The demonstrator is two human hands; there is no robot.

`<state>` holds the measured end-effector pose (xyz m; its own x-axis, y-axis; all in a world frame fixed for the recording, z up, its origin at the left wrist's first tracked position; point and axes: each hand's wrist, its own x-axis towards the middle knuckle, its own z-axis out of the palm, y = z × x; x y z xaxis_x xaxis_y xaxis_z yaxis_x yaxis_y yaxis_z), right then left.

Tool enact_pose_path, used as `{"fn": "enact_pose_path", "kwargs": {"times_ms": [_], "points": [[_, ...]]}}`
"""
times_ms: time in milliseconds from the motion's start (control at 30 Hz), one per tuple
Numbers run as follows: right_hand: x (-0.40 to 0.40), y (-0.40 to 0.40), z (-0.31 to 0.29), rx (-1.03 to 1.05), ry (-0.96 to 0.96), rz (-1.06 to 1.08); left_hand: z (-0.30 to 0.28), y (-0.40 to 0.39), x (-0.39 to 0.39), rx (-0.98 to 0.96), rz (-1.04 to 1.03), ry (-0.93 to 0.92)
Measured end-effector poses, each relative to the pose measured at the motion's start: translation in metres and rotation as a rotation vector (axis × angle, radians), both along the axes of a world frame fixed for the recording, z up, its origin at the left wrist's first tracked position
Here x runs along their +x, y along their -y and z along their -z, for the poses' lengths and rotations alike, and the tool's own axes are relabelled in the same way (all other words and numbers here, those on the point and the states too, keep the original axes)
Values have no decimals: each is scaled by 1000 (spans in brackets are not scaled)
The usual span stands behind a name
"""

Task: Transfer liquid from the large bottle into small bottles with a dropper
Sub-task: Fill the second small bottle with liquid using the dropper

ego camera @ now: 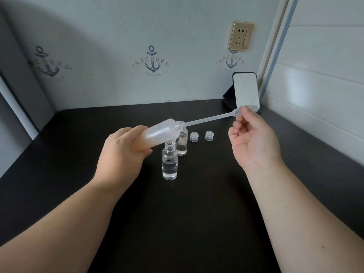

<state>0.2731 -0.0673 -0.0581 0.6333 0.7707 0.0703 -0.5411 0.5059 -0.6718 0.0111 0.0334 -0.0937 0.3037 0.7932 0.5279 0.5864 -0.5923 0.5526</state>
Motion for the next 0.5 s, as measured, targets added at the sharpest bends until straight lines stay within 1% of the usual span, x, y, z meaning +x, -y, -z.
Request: {"fn": "enact_pose_path", "kwargs": {"times_ms": [133,300,500], "points": [[-4,-1,2,23,148,-65,1,0,1,17,-3,-34],[-16,-3,6,-22,404,-161,1,0,3,25,-2,-43],[-31,-6,12,-99,534,-189,-1,2,4,33,9,-58]]}}
